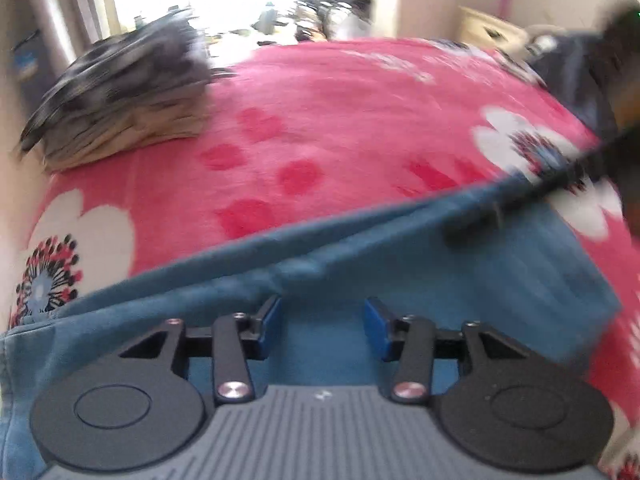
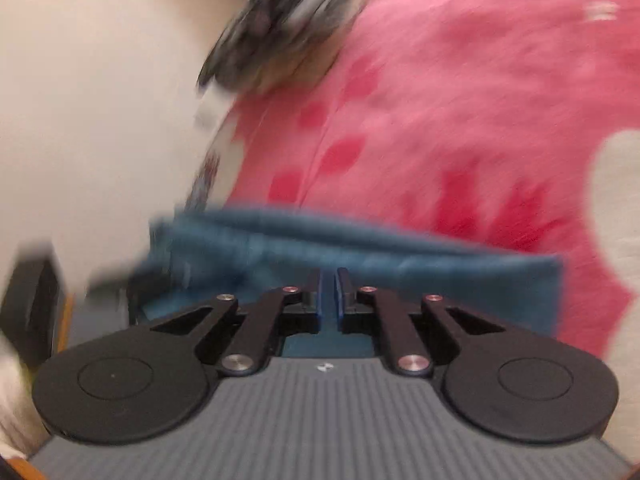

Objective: Fold clothes

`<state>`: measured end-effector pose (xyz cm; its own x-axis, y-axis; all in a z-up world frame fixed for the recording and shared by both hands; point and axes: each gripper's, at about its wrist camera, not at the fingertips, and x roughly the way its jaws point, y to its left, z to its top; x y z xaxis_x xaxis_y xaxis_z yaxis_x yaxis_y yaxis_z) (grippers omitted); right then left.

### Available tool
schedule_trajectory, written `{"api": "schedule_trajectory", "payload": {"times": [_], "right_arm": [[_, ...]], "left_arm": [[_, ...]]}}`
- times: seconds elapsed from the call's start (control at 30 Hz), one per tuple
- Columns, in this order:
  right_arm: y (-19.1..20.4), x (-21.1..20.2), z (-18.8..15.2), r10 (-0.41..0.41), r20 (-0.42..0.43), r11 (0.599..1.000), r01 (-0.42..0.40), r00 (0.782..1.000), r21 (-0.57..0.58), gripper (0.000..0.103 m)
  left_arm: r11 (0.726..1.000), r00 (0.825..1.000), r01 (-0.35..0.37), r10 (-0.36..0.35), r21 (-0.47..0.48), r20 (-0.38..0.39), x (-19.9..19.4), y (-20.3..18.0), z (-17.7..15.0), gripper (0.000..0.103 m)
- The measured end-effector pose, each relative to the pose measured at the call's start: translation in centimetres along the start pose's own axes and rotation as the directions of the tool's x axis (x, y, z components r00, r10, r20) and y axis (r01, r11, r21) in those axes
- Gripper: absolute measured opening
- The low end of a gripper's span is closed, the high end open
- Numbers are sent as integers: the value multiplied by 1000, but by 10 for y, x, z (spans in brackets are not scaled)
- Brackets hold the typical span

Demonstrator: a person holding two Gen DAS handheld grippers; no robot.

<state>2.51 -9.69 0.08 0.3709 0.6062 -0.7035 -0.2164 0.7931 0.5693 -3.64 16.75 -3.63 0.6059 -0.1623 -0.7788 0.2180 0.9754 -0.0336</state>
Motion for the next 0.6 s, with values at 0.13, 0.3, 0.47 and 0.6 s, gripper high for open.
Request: {"api": "schedule_trajectory", "payload": {"times": [0.13, 0.3, 0.47, 0.6], "right_arm": [[-1, -6, -7, 5, 56, 998, -9, 998, 68, 8], [-25, -91, -33, -1, 234, 970, -56, 972, 237, 44], [-63, -99, -63, -20, 130, 934, -27, 991, 356, 49], [-94, -63, -81, 72, 59, 860, -92, 996, 501, 50]], "left_arm": [[980, 997, -15, 29, -197, 73, -16, 41, 19, 51], [954, 994, 30, 2, -299, 108, -51, 63, 24, 53], [968, 992, 24, 9, -251, 129, -73, 55, 0, 56], [964, 996, 28, -5, -265, 88, -79, 56, -27, 56]]}}
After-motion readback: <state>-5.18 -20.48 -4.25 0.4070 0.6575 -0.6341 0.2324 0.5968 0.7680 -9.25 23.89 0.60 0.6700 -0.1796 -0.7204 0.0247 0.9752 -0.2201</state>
